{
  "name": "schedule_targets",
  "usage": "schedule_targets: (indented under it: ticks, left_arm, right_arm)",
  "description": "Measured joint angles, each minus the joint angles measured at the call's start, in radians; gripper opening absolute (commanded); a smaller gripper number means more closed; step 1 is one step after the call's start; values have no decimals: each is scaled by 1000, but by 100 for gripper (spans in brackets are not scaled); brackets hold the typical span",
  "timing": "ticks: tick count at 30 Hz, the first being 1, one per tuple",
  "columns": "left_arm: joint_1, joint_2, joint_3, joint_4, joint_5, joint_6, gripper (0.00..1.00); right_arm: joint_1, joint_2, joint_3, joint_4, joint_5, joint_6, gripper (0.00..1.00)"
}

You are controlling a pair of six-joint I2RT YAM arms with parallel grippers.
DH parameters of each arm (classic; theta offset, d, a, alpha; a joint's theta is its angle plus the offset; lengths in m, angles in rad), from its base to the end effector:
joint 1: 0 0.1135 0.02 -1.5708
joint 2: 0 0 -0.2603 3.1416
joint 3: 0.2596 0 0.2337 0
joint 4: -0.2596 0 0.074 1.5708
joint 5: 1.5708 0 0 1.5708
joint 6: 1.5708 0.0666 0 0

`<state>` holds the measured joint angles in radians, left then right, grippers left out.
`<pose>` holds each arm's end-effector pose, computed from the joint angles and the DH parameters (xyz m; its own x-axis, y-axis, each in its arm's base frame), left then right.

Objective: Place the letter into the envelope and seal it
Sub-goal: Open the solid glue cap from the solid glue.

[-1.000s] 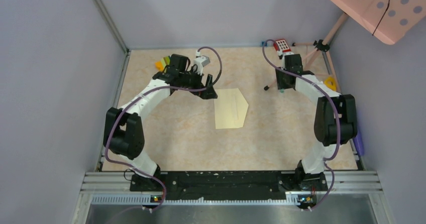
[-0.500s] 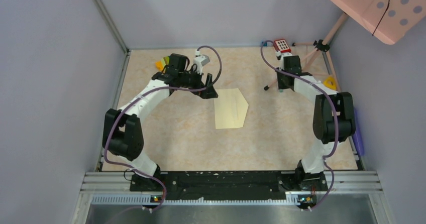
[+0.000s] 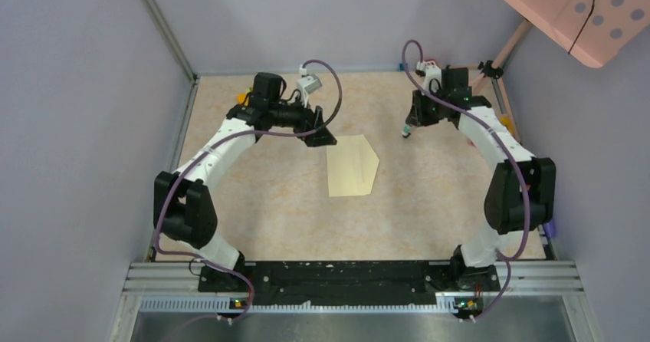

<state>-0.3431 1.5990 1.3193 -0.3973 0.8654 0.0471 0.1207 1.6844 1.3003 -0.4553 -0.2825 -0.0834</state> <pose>0.3147 -0.1663 0.2956 -0.5527 0.2299 -0.8011 0.8039 0.4005 -0.4397 0.3686 0.0634 0.2404 -0.7112 -0.1668 -0.6829 -0.3610 0.9203 0.1511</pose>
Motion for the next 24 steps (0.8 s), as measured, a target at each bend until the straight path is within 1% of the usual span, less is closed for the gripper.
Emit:
schedule_targets:
  ticks: [4, 6, 10, 13, 17, 20, 22, 24]
  left_arm:
    - [-19, 1, 98, -6, 87, 38, 99]
    - [-43, 1, 132, 1, 116, 58, 99]
    - [-113, 3, 145, -12, 146, 91, 99]
    - [-169, 17, 146, -34, 155, 111, 99]
    - [-227, 40, 147, -66, 163, 122, 99]
    - [-237, 47, 151, -79, 167, 121, 98]
    - [-237, 47, 153, -82, 166, 120, 96]
    - [-236, 47, 156, -82, 166, 118, 89]
  right_arm:
    - [19, -97, 128, -62, -245, 10, 6]
    - [35, -153, 153, -64, -363, 21, 6]
    - [65, -230, 143, -58, -564, 61, 8]
    - [81, -254, 100, -38, -691, 106, 8]
    - [103, -256, 35, -24, -792, 152, 9]
    - [127, -256, 7, -19, -834, 166, 9]
    - [140, -255, -5, -15, -855, 171, 9]
    - [146, -255, -11, -9, -876, 175, 9]
